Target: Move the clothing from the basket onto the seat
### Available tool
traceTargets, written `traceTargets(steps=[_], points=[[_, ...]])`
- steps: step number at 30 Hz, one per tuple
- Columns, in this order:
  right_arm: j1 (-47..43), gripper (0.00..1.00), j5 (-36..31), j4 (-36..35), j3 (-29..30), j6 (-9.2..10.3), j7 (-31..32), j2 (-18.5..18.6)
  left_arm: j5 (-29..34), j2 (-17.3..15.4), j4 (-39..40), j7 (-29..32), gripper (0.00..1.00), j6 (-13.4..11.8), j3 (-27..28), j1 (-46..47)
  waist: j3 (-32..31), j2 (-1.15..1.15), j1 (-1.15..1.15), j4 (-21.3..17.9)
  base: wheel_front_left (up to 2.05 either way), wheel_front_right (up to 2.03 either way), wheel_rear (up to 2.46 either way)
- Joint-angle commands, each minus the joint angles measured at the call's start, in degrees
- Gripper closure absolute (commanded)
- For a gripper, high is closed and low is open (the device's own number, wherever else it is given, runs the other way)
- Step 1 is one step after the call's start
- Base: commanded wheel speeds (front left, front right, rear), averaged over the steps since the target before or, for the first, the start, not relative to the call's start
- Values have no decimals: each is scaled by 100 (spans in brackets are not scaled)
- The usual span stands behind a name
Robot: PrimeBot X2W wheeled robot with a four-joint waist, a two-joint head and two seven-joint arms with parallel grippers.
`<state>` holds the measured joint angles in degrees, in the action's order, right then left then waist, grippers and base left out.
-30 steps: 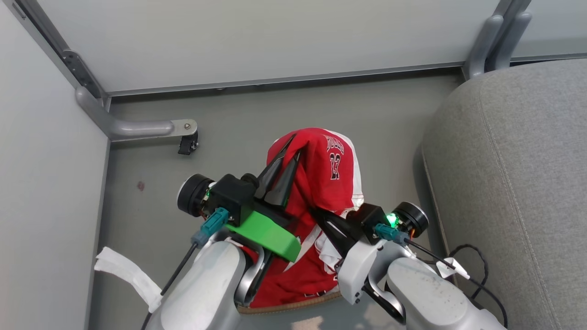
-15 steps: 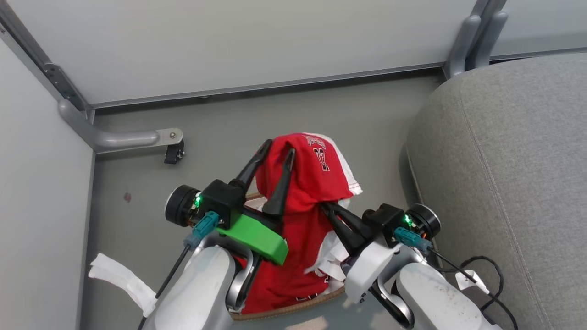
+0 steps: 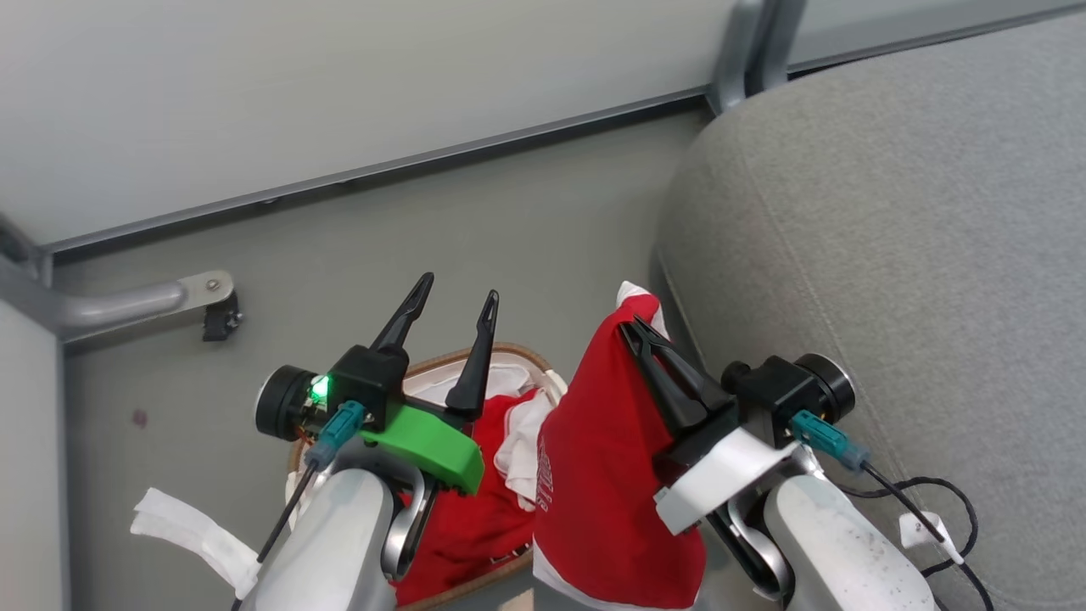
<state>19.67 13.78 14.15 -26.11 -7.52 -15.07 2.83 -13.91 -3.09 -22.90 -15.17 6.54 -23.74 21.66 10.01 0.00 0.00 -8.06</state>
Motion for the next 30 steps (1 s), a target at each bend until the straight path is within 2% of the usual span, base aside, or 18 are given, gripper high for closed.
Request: traceTargets(steps=[1,7,14,20,25,30], points=[[-113,100,3,-101,70,6,-15,15,66,-56,-7,3,0,35,59,-93,149,0,0,-651,0,0,0],[-277,100,57,-476,306,6,-15,15,233,-104,52,3,0,77,192,-162,270,0,0,-1411,0,0,0],[-370,100,102,-785,570,6,-15,12,316,-133,144,3,0,97,214,-222,398,0,0,-2126,0,0,0],[-322,100,-72,-1141,1132,6,-15,10,228,-159,109,3,0,103,-157,19,564,0,0,-2231,0,0,0],[232,100,-516,-1344,1559,6,-15,18,150,-272,118,3,0,104,-374,158,784,0,0,-2273,0,0,0],[1213,100,-835,-1391,1853,6,-15,460,147,-459,222,3,0,105,-472,243,1096,0,0,-2278,0,0,0]])
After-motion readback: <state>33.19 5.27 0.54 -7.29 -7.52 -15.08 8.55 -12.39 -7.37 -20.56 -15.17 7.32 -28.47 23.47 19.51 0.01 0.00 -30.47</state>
